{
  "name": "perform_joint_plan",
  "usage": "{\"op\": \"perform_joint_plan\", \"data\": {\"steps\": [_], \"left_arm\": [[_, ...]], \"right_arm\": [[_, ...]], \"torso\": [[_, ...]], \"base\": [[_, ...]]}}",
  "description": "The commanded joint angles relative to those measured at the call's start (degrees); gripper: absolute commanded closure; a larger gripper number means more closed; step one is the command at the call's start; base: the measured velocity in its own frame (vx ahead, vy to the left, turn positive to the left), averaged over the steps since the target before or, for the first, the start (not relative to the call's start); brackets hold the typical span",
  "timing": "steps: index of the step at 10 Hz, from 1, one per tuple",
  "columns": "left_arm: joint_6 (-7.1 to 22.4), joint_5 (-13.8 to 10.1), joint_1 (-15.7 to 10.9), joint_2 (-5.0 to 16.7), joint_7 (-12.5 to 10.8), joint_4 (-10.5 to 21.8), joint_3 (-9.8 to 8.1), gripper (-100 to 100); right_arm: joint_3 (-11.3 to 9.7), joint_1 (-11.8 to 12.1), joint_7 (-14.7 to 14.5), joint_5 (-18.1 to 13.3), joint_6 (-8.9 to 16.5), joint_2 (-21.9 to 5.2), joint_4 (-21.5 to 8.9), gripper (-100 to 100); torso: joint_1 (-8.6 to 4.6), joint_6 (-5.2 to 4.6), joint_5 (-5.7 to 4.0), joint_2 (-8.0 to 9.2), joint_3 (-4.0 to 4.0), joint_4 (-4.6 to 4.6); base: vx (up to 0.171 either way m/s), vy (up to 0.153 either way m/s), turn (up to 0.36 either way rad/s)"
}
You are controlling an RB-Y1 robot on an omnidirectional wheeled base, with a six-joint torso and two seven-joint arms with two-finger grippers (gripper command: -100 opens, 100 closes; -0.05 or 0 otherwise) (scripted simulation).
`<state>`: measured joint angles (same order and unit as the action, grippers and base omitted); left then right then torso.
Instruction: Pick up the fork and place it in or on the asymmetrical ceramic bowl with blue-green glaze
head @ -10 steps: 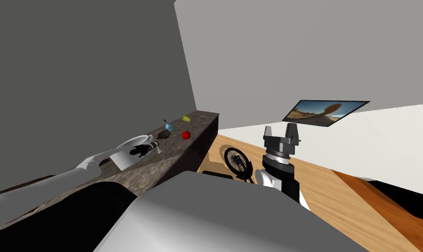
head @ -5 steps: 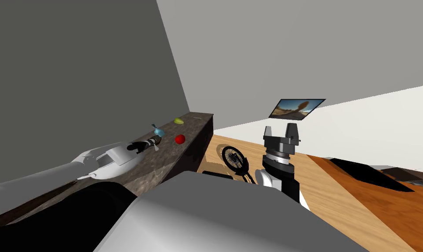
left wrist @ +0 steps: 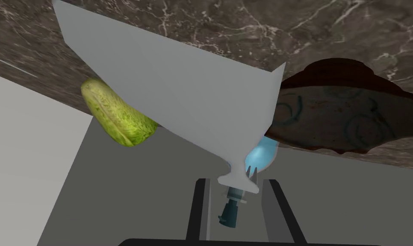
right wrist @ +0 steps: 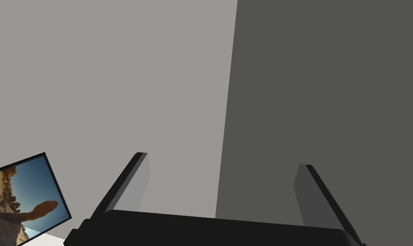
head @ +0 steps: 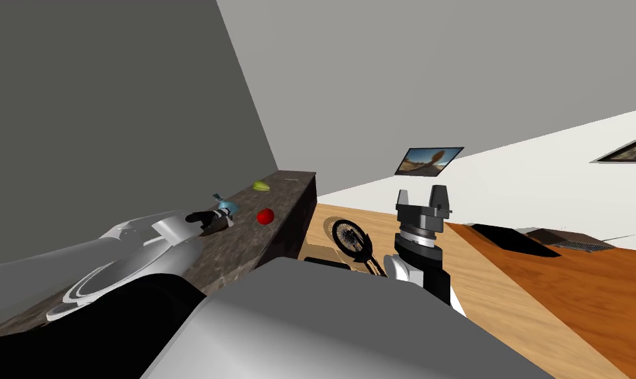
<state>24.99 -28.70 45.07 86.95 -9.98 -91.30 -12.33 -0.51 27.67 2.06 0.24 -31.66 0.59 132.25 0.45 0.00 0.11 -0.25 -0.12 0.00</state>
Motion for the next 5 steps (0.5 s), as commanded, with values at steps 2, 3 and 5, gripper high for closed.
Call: {"op": "perform_joint_plan", "data": {"steps": [2, 3, 5], "left_arm": [[-0.93, -3.15, -0.06, 1.43, 0.15, 2.88, 1.56, 100], [-1.36, -4.30, 0.00, 1.87, 0.28, 3.98, 2.24, 100], [-2.68, -7.43, 0.20, 2.76, 0.77, 7.14, 4.50, 100]], "right_arm": [[0.00, 0.00, 0.00, 0.00, 0.00, 0.00, 0.00, 0], [0.00, 0.00, 0.00, 0.00, 0.00, 0.00, 0.00, 0], [0.00, 0.00, 0.00, 0.00, 0.00, 0.00, 0.00, 0]], "torso": [[0.00, 0.01, 0.01, 0.01, 0.00, 0.00], [0.00, 0.02, 0.02, 0.01, 0.00, 0.00], [0.00, 0.07, 0.03, 0.02, 0.00, -0.01]], "base": [[0.050, 0.095, -0.112], [0.056, 0.091, -0.095], [0.063, 0.098, -0.088]]}}
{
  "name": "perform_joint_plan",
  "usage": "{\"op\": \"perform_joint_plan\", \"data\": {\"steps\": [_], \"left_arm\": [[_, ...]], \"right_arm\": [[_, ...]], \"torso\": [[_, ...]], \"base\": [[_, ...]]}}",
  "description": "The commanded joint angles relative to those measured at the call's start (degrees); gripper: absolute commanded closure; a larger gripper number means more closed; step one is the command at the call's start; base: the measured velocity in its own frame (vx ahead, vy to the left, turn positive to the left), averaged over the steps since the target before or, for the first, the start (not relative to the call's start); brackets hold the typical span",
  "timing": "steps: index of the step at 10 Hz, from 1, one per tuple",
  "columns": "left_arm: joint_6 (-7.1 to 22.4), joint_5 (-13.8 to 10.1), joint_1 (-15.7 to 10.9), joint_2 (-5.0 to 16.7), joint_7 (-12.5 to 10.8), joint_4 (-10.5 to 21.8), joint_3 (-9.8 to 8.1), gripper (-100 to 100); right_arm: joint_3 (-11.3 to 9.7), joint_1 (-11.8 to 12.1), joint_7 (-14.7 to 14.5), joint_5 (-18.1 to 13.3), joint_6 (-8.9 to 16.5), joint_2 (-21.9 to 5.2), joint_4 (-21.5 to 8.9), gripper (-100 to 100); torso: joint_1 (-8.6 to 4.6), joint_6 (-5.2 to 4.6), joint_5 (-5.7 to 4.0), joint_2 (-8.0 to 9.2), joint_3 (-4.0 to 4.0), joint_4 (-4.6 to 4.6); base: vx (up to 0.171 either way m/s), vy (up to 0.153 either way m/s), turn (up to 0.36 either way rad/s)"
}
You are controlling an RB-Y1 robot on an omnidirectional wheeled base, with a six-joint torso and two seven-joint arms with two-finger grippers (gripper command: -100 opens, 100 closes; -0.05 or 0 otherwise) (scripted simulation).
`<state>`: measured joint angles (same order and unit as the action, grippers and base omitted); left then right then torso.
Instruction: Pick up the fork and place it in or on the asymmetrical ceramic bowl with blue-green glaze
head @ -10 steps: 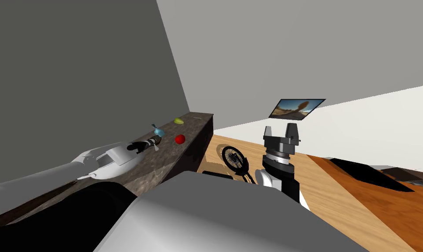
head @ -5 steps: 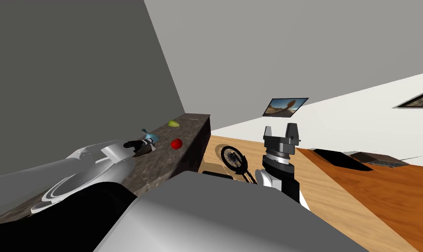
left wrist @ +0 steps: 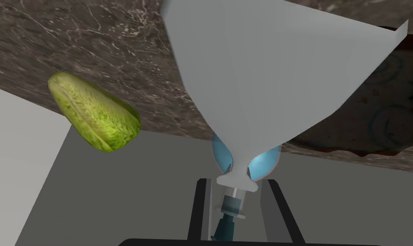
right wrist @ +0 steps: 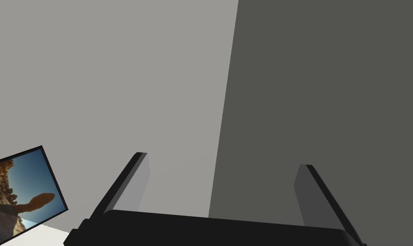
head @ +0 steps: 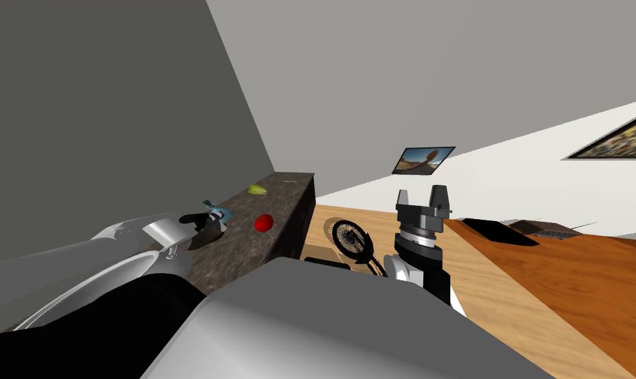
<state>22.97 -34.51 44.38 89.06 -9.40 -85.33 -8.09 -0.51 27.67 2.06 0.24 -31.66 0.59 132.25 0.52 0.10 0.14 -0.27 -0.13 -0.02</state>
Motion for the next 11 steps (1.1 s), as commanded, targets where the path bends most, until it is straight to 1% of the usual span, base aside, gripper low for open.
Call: {"op": "perform_joint_plan", "data": {"steps": [1, 2, 3, 5, 6, 7, 11], "left_arm": [[-0.66, -1.61, 0.90, 0.65, 0.19, 1.17, 0.26, 100], [-1.07, -2.51, 0.99, 0.83, 0.37, 2.15, 1.03, 100], [-1.81, -4.06, 1.18, 1.04, 0.72, 3.99, 2.45, 100], [-2.90, -6.09, 1.50, 1.07, 1.32, 6.91, 4.60, 100], [-3.16, -6.29, 0.89, 1.61, 1.42, 6.71, 4.69, 100], [-3.28, -6.41, 0.93, 1.58, 1.53, 7.01, 4.91, -100], [-3.26, -6.40, 0.94, 1.57, 1.52, 6.99, 4.90, -100]], "right_arm": [[0.00, 0.00, 0.00, 0.00, 0.00, 0.00, 0.00, 0], [0.00, 0.00, 0.00, 0.00, 0.00, 0.00, 0.00, 0], [0.00, 0.00, 0.00, 0.00, 0.00, 0.00, 0.00, 0], [0.00, 0.00, 0.00, 0.00, 0.00, 0.00, 0.00, 0], [0.00, 0.00, 0.00, 0.00, 0.00, 0.00, 0.00, 0], [0.00, -0.01, 0.00, 0.00, 0.00, 0.01, 0.00, 0], [-0.01, -0.01, 0.00, 0.00, 0.00, 0.01, 0.00, 0]], "torso": [[0.00, 0.00, 0.00, 0.00, 0.00, 0.00], [-0.05, 0.02, -0.01, 0.06, 0.03, 0.01], [-0.16, 0.04, -0.05, 0.14, 0.08, 0.03], [-0.05, 0.16, -0.03, 0.23, 0.13, 0.04], [-0.03, 0.21, -0.02, 0.31, 0.17, 0.05], [-0.26, 0.09, -0.05, 0.32, 0.18, 0.07], [-0.54, 0.07, -0.14, 0.30, 0.17, 0.06]], "base": [[0.048, 0.093, -0.037], [0.026, 0.065, -0.019], [0.032, 0.078, -0.025], [0.022, 0.098, 0.032], [0.003, 0.041, 0.028], [-0.001, 0.010, 0.001], [0.000, 0.000, 0.000]]}}
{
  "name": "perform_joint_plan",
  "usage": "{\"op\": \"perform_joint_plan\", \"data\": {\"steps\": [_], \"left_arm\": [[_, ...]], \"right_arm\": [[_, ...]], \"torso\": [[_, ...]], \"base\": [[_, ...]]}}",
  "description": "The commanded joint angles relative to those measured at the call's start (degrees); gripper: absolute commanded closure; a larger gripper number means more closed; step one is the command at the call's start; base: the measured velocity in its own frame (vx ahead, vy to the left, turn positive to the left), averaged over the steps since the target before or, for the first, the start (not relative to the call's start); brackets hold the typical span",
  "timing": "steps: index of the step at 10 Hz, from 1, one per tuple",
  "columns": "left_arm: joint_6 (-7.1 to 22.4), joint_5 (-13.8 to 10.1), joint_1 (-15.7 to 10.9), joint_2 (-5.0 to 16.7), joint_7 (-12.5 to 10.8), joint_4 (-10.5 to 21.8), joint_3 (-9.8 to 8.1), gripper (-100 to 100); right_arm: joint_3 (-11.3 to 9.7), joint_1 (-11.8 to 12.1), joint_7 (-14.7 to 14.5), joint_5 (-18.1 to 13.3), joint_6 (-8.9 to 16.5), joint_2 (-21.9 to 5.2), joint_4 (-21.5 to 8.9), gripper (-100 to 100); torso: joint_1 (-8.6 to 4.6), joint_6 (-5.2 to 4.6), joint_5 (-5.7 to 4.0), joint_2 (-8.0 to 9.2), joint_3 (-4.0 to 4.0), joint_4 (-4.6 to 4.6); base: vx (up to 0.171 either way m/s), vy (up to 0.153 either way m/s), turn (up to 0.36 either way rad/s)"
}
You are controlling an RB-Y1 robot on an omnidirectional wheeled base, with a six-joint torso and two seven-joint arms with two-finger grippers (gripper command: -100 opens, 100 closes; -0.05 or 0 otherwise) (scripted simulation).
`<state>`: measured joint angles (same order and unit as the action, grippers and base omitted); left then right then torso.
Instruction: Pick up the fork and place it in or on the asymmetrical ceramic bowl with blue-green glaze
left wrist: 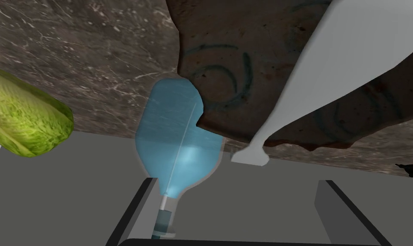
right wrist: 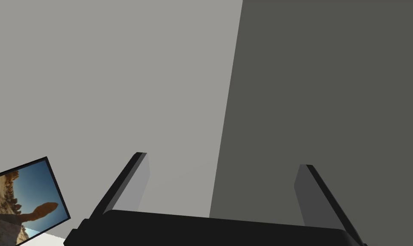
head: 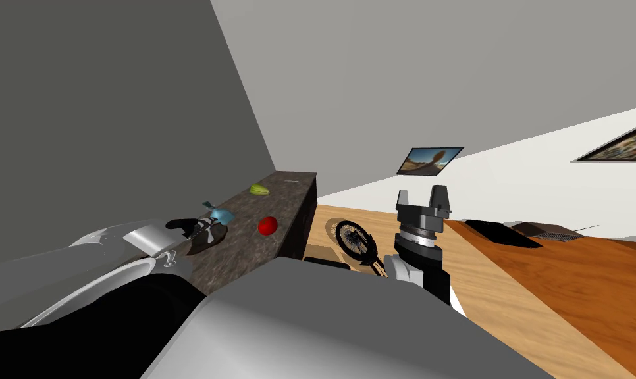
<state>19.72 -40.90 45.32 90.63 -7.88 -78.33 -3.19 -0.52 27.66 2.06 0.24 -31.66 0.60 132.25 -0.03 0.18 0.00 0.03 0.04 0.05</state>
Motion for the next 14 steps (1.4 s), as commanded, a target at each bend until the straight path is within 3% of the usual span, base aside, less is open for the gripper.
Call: {"op": "perform_joint_plan", "data": {"steps": [1, 2, 5, 9, 10, 11, 14], "left_arm": [[0.00, 0.00, 0.00, 0.00, 0.00, 0.00, 0.00, 0], [1.86, 0.05, -0.43, 0.73, -0.25, -2.08, -0.82, -100], [6.89, 0.19, -1.74, 2.92, -0.98, -7.83, -3.30, -100], [11.19, 0.28, -2.61, 4.38, -1.47, -12.46, -4.95, -100], [11.19, 0.28, -2.61, 4.38, -1.47, -12.46, -4.95, -100], [13.05, 0.33, -3.04, 5.11, -1.72, -14.53, -5.77, -100], [13.05, 0.33, -3.04, 5.11, -1.72, -14.53, -5.77, -100]], "right_arm": [[0.00, 0.00, 0.00, 0.00, 0.00, 0.00, 0.00, 0], [0.00, 0.00, 0.00, 0.00, 0.00, 0.00, 0.00, 0], [0.01, 0.00, 0.00, 0.00, 0.00, -0.01, 0.00, 0], [0.00, 0.00, 0.00, 0.00, 0.00, 0.00, 0.00, 0], [0.00, 0.00, 0.00, 0.00, 0.00, 0.00, 0.00, 0], [0.00, 0.00, 0.00, 0.00, 0.00, 0.00, 0.00, 0], [0.00, 0.00, 0.00, 0.00, 0.00, 0.00, 0.00, 0]], "torso": [[0.00, 0.00, 0.00, 0.00, 0.00, 0.00], [0.00, 0.00, 0.00, 0.00, 0.00, 0.00], [0.22, 0.03, 0.04, 0.02, 0.01, 0.01], [-0.05, 0.00, -0.01, -0.04, -0.02, -0.01], [-0.09, 0.00, -0.02, -0.07, -0.04, -0.02], [-0.08, 0.00, -0.02, -0.06, -0.04, -0.02], [0.00, 0.00, 0.00, 0.01, 0.00, 0.00]], "base": [[0.000, 0.000, 0.000], [0.001, 0.024, 0.118], [-0.003, 0.063, 0.167], [0.009, -0.011, 0.031], [0.016, -0.016, 0.053], [0.010, -0.010, 0.032], [-0.002, 0.002, -0.005]]}}
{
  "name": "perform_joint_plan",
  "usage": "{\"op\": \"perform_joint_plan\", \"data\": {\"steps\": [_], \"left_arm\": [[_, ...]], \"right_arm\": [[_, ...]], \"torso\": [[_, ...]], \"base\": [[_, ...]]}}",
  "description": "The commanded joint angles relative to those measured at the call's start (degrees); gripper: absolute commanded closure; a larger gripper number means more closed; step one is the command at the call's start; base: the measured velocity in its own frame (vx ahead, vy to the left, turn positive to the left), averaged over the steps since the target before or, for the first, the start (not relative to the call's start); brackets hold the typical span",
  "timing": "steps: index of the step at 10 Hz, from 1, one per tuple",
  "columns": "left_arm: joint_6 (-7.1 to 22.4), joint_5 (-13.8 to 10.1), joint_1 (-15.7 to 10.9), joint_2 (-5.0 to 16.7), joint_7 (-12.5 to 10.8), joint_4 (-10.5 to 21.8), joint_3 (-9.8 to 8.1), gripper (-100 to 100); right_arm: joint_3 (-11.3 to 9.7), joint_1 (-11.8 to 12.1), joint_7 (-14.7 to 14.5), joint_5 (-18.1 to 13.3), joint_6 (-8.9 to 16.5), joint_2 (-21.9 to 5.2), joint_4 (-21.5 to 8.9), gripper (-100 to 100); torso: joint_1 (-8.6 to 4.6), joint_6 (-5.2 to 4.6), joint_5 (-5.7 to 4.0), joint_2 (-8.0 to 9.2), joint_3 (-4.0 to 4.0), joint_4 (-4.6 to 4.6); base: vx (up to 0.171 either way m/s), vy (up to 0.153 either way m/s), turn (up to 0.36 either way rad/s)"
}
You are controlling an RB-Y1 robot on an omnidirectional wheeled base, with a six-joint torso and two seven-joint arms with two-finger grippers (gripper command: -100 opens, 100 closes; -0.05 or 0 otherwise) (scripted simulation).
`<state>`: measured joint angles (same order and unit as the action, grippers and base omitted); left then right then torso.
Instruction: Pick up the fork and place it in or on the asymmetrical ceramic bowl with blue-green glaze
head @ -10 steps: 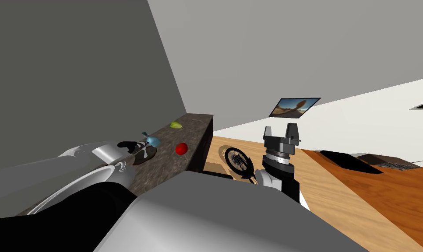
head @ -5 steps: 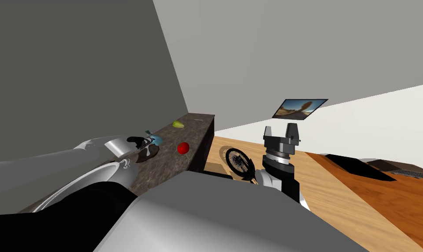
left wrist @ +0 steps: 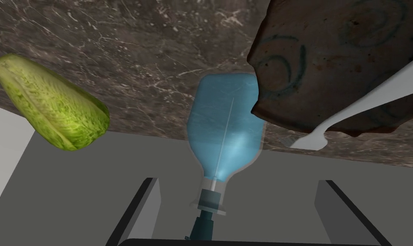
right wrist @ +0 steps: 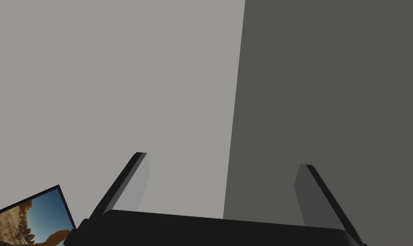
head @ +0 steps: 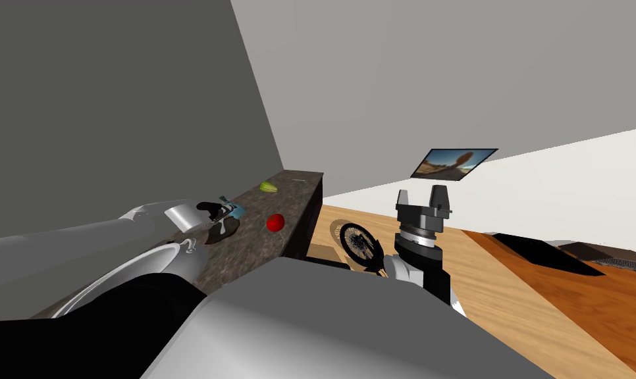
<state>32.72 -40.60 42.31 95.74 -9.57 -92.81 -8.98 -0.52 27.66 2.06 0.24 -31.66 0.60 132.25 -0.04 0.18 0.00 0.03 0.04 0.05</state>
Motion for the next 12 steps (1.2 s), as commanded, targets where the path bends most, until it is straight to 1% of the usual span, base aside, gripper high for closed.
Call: {"op": "perform_joint_plan", "data": {"steps": [1, 6, 7, 8, 10, 12], "left_arm": [[0.05, 0.03, -0.03, 0.00, -0.03, -0.06, 0.01, -100], [0.05, 0.03, -0.03, 0.00, -0.03, -0.06, 0.01, -100], [1.19, -1.55, 0.22, 2.55, -0.74, -1.40, -1.16, -100], [1.77, -2.34, 0.35, 3.82, -1.10, -2.07, -1.74, -100], [1.77, -2.34, 0.35, 3.82, -1.10, -2.07, -1.74, -100], [2.91, -3.92, 0.60, 6.36, -1.81, -3.40, -2.91, -100]], "right_arm": [[0.00, 0.00, 0.00, 0.00, 0.00, 0.00, 0.00, 0], [0.00, 0.00, 0.00, 0.00, 0.00, 0.00, 0.00, 0], [0.00, 0.00, 0.00, 0.00, 0.00, 0.00, 0.00, 0], [0.00, 0.00, 0.00, 0.00, 0.00, 0.00, 0.00, 0], [0.00, 0.00, 0.00, 0.00, 0.00, 0.00, 0.00, 0], [0.00, 0.00, 0.00, 0.00, 0.00, 0.00, 0.00, 0]], "torso": [[0.00, 0.00, 0.00, 0.00, 0.00, 0.00], [0.01, 0.00, 0.00, 0.01, 0.01, 0.00], [0.03, -0.01, 0.01, 0.02, 0.01, 0.00], [-0.01, -0.02, -0.02, -0.01, -0.01, 0.00], [-0.05, 0.00, -0.01, -0.03, -0.02, -0.01], [0.01, -0.02, 0.00, 0.00, 0.00, 0.00]], "base": [[0.007, -0.007, 0.022], [-0.001, 0.001, -0.004], [0.000, 0.000, 0.000], [0.009, -0.009, 0.031], [0.005, -0.005, 0.017], [0.002, -0.002, 0.006]]}}
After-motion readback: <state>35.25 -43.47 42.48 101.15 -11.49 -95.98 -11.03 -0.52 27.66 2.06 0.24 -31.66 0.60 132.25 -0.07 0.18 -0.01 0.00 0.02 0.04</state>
